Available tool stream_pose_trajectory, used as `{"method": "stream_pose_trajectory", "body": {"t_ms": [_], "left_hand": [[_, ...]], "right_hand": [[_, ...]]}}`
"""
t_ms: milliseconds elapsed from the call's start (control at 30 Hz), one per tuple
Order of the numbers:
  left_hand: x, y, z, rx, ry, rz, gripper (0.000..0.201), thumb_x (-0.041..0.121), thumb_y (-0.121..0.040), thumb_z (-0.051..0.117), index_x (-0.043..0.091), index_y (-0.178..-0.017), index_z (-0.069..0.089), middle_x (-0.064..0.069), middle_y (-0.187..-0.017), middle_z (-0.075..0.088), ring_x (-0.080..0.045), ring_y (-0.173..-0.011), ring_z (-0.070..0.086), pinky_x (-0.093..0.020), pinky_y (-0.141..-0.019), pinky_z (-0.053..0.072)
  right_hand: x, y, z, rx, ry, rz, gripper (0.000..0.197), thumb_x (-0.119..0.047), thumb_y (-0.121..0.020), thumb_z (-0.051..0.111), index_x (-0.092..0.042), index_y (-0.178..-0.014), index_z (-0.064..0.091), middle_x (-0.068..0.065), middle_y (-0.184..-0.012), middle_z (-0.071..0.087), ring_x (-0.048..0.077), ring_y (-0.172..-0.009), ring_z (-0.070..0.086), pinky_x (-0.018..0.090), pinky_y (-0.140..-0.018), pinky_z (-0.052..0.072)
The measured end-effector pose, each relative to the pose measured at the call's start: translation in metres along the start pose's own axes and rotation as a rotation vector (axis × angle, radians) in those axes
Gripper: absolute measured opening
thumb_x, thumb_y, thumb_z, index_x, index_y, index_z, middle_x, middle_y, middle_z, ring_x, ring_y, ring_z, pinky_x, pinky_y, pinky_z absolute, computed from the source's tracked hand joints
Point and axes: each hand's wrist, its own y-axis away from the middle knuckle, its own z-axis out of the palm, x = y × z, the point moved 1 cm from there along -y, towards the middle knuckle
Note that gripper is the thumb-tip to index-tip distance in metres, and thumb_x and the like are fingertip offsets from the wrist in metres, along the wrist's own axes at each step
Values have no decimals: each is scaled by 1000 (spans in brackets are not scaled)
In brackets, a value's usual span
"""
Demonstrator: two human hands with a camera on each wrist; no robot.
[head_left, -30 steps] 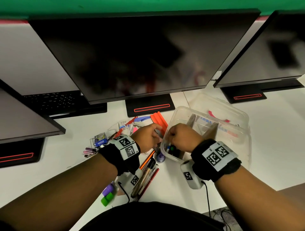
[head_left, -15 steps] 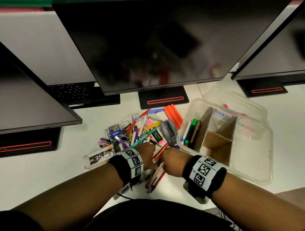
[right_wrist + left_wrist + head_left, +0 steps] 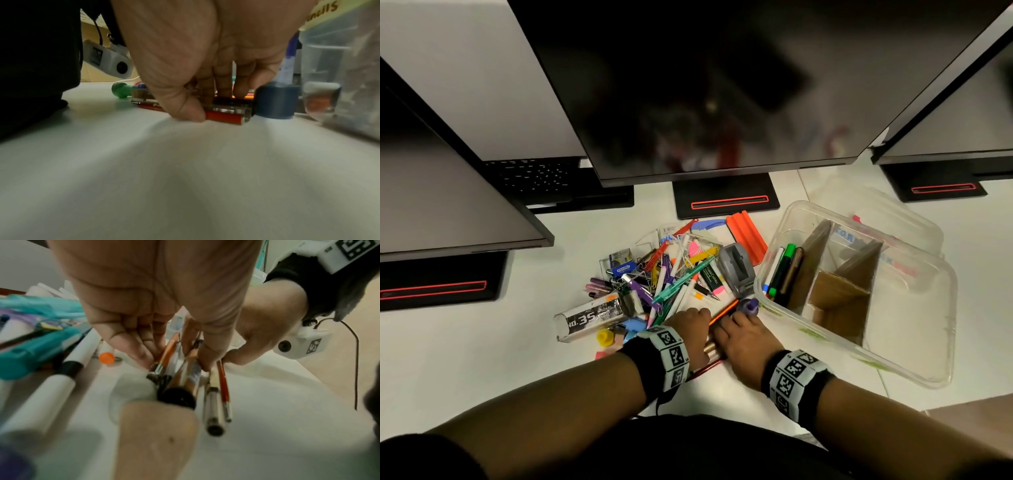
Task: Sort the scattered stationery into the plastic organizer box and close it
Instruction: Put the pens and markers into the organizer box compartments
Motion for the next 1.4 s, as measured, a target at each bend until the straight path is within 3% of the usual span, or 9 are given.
{"method": "stream_pose_trajectory", "body": {"t_ms": [233,533,600,667,733,967,1133,1233,1400], "left_hand": [[-3,-3,5,1,61,-10,42,26,-79,65,7,-112,47,-14,-118,55,-31,-110,55,-34,-88,45],[-9,-5,2,-68,103,-10,42,34,-75,71,8,-104,54,-13,-110,62,-30,-100,60,-29,-74,41],[-10,-6,1,-84,104,-18,41,36,-77,70,8,-103,56,-13,-109,63,-29,-99,60,-29,-73,40],[-9,-8,0,-88,89,-2,40,36,-79,68,7,-103,57,-13,-110,62,-30,-99,59,-29,-73,39],[-7,-8,0,-84,69,17,38,36,-82,65,4,-102,57,-15,-111,60,-31,-101,58,-30,-75,41],[-11,-6,2,-31,-30,24,32,30,-89,58,9,-113,52,-10,-120,55,-26,-110,55,-33,-90,44],[-8,-3,3,-4,-96,32,29,21,-88,55,10,-115,50,-10,-121,56,-28,-112,56,-35,-90,46],[-10,-2,3,-52,-64,3,34,19,-87,54,10,-119,48,-11,-124,55,-29,-114,55,-35,-93,45],[-15,2,0,-100,-59,10,35,22,-89,53,8,-120,47,-11,-126,53,-28,-116,53,-33,-98,43]], "right_hand": [[-2,-9,6,40,-13,14,36,-28,-52,80,-19,-85,70,-1,-77,68,20,-69,65,31,-65,54],[-2,-3,18,-10,-55,87,29,-32,-61,74,-23,-87,65,2,-84,69,23,-74,66,36,-66,53],[-2,0,16,-66,-69,88,28,-30,-75,62,-20,-101,63,8,-101,68,29,-91,65,41,-77,51],[-3,3,18,-88,-94,90,35,-25,-89,45,-15,-122,52,14,-124,57,35,-114,53,46,-94,40],[-4,7,19,-90,-123,128,37,-25,-95,36,-14,-129,44,15,-132,49,33,-121,46,44,-99,34],[15,33,23,-148,-298,271,29,-26,-96,35,-17,-122,45,9,-124,51,28,-109,52,38,-93,42],[27,49,17,-156,-574,297,19,-17,-91,45,-17,-109,49,8,-110,56,28,-99,56,31,-84,43],[26,55,-7,-121,-743,291,11,-16,-90,49,-24,-90,41,2,-89,51,22,-82,50,26,-69,36],[36,71,-96,-42,-1062,249,31,-6,-86,59,-29,-70,45,-7,-64,48,15,-60,51,35,-62,49]]}}
